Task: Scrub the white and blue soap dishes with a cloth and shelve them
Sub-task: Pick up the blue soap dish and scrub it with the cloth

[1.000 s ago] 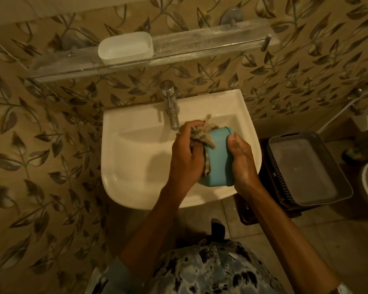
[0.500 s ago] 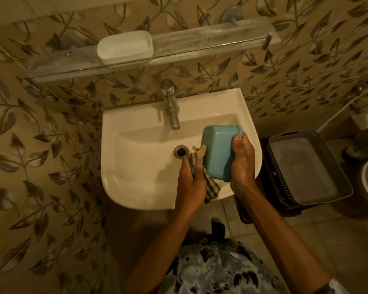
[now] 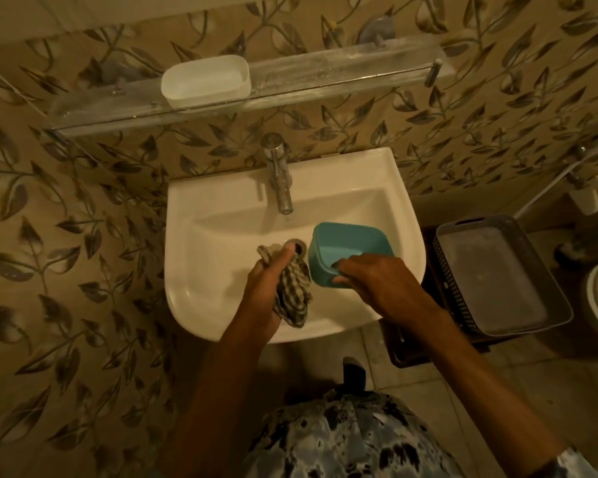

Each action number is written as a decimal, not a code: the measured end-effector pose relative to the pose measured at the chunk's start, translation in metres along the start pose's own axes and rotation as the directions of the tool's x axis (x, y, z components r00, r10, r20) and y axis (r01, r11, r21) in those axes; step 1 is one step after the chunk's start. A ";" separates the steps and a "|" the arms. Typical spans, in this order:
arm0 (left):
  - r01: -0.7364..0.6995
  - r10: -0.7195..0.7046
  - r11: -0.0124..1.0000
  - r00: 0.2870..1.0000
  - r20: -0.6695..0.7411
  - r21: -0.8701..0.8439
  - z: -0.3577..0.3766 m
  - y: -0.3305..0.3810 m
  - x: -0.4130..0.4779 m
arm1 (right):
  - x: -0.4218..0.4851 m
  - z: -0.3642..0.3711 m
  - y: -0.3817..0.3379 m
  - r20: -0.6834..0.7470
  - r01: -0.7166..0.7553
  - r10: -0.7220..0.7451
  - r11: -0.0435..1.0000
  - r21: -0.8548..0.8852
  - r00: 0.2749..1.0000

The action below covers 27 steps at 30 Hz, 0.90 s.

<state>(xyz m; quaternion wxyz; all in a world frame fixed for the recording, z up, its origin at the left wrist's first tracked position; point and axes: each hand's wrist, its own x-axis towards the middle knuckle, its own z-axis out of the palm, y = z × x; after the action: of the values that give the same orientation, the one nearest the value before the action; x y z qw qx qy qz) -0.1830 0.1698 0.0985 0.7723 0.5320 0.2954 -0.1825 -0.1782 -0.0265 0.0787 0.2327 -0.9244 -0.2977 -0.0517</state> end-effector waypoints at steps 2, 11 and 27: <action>-0.057 0.052 0.996 0.996 0.068 0.071 -0.002 0.001 0.003 | 0.000 0.004 -0.008 0.053 0.100 -0.099 0.995 -0.025 0.994; -0.096 0.088 0.994 0.988 0.123 0.058 -0.013 -0.014 0.011 | -0.008 0.001 -0.010 -0.273 0.039 -0.013 0.995 0.091 0.962; -0.168 0.219 0.882 0.974 -0.067 0.439 -0.004 0.001 0.010 | -0.011 0.009 -0.001 0.267 -0.368 0.794 -0.059 0.928 0.546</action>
<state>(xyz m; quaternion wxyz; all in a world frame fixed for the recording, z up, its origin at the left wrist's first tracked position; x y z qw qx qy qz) -0.1760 0.1747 0.0919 0.6317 0.7258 0.2369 -0.1344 -0.1878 -0.0274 0.0682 0.7672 -0.5975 0.2224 0.0708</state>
